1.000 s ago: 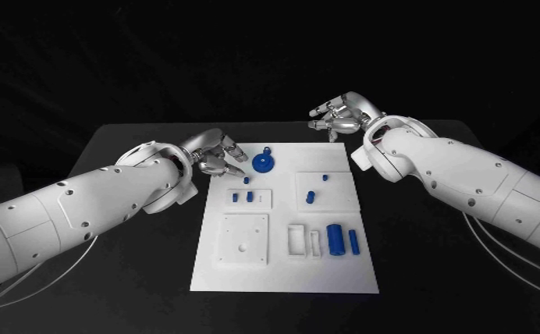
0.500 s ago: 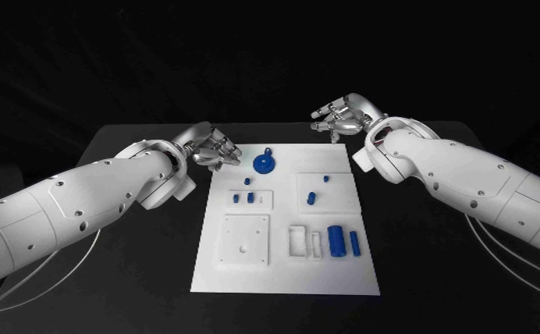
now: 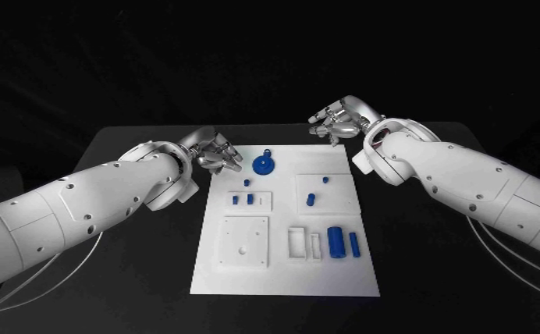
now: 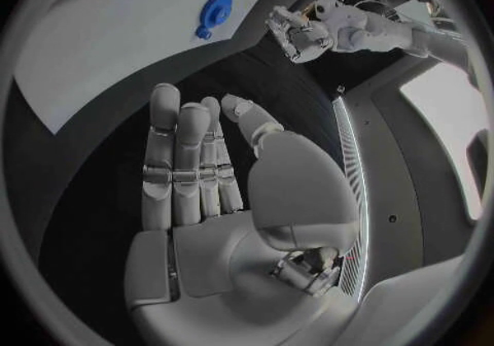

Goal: Assemble the parts on the task board

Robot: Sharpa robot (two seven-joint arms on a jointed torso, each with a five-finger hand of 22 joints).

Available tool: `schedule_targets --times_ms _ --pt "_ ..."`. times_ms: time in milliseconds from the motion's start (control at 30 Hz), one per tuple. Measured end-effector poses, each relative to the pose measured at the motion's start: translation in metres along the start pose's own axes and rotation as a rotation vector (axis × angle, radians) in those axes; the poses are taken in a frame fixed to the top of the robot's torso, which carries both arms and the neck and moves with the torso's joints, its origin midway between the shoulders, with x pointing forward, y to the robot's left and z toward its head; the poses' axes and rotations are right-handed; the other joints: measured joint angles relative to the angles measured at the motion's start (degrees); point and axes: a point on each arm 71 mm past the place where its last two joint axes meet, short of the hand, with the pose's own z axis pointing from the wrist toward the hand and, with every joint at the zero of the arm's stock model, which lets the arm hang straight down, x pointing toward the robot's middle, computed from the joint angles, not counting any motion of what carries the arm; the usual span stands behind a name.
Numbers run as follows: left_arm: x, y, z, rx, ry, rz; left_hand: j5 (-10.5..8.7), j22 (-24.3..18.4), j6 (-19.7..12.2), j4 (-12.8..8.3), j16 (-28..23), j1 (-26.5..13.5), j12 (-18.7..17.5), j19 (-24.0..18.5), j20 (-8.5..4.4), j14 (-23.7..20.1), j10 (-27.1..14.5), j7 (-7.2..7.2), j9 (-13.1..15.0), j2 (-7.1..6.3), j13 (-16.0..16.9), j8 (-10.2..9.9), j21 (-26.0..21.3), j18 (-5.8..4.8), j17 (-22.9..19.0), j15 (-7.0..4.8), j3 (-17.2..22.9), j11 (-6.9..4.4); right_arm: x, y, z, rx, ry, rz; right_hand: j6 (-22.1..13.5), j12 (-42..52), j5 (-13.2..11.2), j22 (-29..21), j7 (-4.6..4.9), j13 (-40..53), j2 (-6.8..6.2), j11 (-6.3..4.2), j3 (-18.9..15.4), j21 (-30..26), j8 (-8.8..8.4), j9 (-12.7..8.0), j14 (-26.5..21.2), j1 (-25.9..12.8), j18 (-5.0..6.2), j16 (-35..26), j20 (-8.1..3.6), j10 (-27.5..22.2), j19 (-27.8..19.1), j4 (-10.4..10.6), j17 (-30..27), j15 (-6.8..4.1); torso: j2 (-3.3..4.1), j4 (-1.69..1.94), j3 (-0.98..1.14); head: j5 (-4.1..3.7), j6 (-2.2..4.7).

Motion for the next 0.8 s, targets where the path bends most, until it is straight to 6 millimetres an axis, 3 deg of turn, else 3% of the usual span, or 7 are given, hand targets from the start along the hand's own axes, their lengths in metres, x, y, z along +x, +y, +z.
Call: schedule_targets --times_ms 133,233,367,800 --pt "0.006 -0.003 0.003 -0.001 0.006 0.029 -0.02 0.00 1.39 -0.01 0.00 -0.14 2.20 0.20 -0.20 0.00 0.11 -0.40 0.74 0.14 0.48 0.00 0.00 0.00 0.26 -0.40 -0.64 -0.11 0.001 0.001 0.000 -0.004 0.004 -0.014 0.44 0.66 -0.15 0.69 -0.01 2.46 0.32 -0.01 -0.33 0.16 0.00 0.11 0.00 -0.33 0.00 0.58 0.00 -0.41 0.00 -0.33 0.00 0.00 0.09 -0.04 0.02 0.03 0.06" --pt "0.008 -0.004 0.003 0.000 0.009 0.042 -0.02 0.00 1.30 -0.09 0.00 -0.35 4.07 0.40 -0.40 -0.01 -0.77 -0.31 1.15 0.71 0.52 0.00 -0.44 -0.91 0.50 -0.41 -1.17 -0.28 0.002 0.001 0.000 -0.004 0.005 -0.022 0.44 0.66 -0.15 1.07 -0.02 3.49 0.45 -0.01 -0.39 0.27 0.00 0.17 0.00 -0.45 -0.01 0.90 0.01 -0.41 0.00 -0.39 -0.04 0.00 0.11 -0.04 0.03 -0.01 0.02" --pt "0.009 -0.005 0.003 0.002 0.011 0.048 -0.02 0.00 0.32 -0.01 0.00 -0.42 4.18 0.40 -0.40 -0.01 -1.44 -0.04 0.93 1.06 0.08 0.00 -0.46 -0.90 0.54 -0.41 -1.28 0.22 0.002 0.001 0.000 -0.004 0.005 -0.029 0.44 0.66 -0.15 1.16 -0.02 3.82 0.45 -0.01 -0.39 0.27 0.00 0.17 0.00 -0.45 -0.01 0.90 0.01 -0.41 0.00 -0.39 -0.16 0.00 0.10 -0.04 0.01 -0.14 -0.08" --pt "0.017 -0.010 0.006 0.007 0.036 0.059 -0.02 0.00 0.16 0.29 0.00 -0.68 5.57 0.61 -0.59 -0.01 -1.62 -0.21 -0.12 1.31 -0.01 0.00 -1.78 -0.91 1.07 -0.40 -3.96 0.04 0.002 0.002 0.000 -0.004 0.005 -0.037 0.43 0.66 -0.15 1.29 -0.02 4.36 0.68 0.00 -0.56 0.26 0.00 0.16 0.01 -0.68 -0.01 1.11 0.02 -0.40 -0.01 -0.22 -0.28 0.02 0.03 0.05 -0.04 -0.16 -0.23"
